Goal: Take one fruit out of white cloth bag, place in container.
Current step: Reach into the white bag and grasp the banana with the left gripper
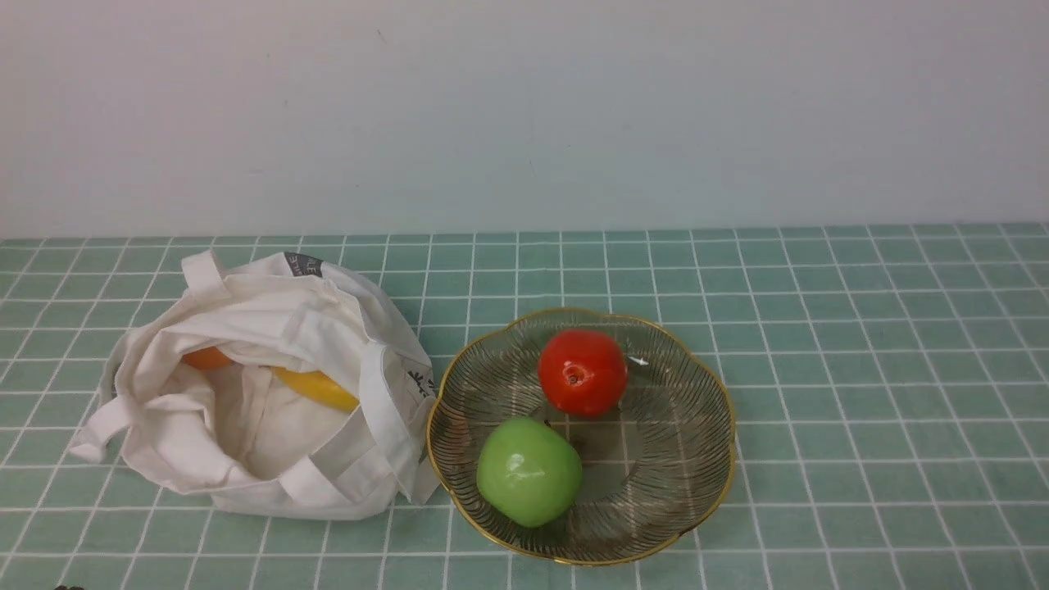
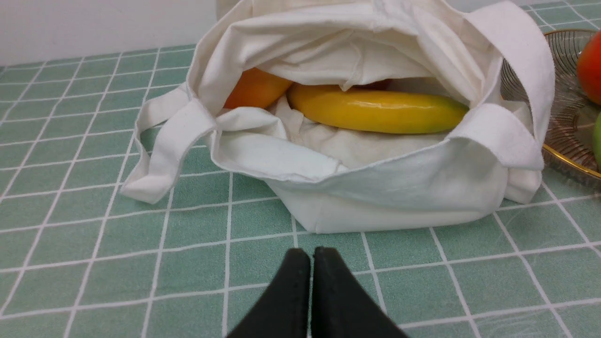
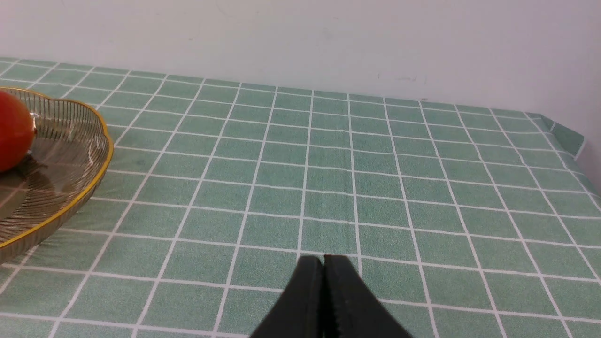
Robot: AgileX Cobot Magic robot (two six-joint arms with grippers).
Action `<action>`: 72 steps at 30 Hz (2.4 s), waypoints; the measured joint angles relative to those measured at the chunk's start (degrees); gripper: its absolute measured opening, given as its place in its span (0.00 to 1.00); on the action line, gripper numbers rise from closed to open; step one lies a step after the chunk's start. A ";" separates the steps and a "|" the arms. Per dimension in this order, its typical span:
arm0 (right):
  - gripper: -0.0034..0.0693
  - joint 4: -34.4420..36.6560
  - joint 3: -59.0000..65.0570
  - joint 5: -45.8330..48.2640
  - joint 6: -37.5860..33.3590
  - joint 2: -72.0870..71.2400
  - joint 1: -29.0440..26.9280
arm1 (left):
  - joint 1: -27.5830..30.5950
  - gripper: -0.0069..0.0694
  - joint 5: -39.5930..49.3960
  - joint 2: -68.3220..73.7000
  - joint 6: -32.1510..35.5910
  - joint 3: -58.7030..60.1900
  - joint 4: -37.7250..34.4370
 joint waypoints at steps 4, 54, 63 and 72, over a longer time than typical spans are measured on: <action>0.03 0.00 0.00 0.00 0.00 0.00 0.00 | 0.00 0.08 0.00 0.00 0.00 0.00 0.00; 0.03 0.00 0.00 0.00 0.00 0.00 0.00 | 0.10 0.08 -28.65 1.03 -15.36 -7.51 -35.63; 0.03 0.00 0.00 0.00 0.00 0.00 0.00 | 0.10 0.08 7.57 32.04 -5.21 -32.04 -24.81; 0.03 0.00 0.00 0.00 0.00 0.00 0.00 | 0.10 0.08 17.79 70.03 1.93 -47.30 -23.32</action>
